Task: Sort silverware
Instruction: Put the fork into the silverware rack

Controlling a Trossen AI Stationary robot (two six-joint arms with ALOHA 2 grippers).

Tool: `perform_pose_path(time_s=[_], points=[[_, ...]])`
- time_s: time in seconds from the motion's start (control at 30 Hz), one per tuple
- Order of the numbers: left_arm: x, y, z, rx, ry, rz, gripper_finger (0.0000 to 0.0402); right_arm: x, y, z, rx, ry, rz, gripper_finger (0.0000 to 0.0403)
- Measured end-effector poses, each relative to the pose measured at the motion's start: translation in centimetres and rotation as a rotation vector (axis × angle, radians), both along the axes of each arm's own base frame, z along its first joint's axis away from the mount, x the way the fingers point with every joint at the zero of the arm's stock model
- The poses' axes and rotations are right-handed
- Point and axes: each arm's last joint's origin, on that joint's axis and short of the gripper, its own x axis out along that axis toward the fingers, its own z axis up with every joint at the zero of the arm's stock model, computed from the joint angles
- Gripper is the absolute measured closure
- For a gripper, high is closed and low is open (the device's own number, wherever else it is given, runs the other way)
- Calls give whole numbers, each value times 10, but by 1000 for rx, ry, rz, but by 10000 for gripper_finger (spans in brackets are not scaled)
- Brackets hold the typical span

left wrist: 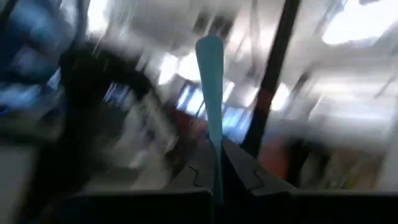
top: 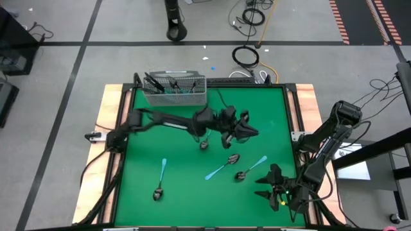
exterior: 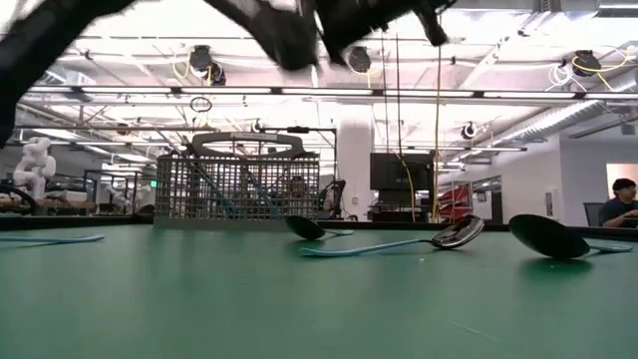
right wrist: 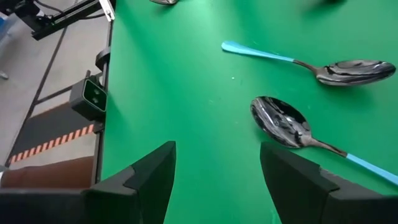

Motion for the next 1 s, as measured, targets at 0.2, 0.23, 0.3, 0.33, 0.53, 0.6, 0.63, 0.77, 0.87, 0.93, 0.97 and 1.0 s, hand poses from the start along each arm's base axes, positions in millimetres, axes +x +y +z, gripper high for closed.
perform_pose_path(time_s=[0.2, 0.23, 0.3, 0.33, 0.53, 0.6, 0.63, 0.77, 0.87, 0.93, 0.97, 1.0], points=[[-52, -16, 52, 559, 501, 463, 394, 0, 0, 0, -8, -1, 6, 179], [-65, -16, 57, 632, 587, 530, 394, 0, 0, 0, -15, -1, 11, 179], [-89, -12, 66, 759, 750, 667, 394, 1, -1, 0, -29, -1, 15, 179], [-102, -8, 70, 827, 830, 754, 394, 1, -1, 0, -40, 0, 18, 179], [-164, 16, 78, 1274, 1261, 1059, 394, 7, -5, 0, -56, -3, -3, 179], [-174, 25, 77, 1409, 1362, 1061, 394, 9, -7, 0, -56, -3, -12, 179], [-180, 30, 75, 1484, 1422, 1045, 394, 10, -7, 0, -54, -4, -16, 179], [-190, 53, 62, 1653, 1624, 928, 394, 12, -7, 1, -36, -12, -28, 179], [-188, 72, 50, 1705, 1728, 834, 394, 13, -7, 2, -24, -17, -31, 179], [-186, 83, 42, 1727, 1776, 800, 394, 13, -6, 2, -17, -22, -31, 179], [-184, 89, 38, 1740, 1800, 777, 394, 13, -6, 2, -16, -22, -32, 179], [-182, 94, 33, 1757, 1824, 749, 394, 13, -6, 2, -16, -22, -32, 179]])
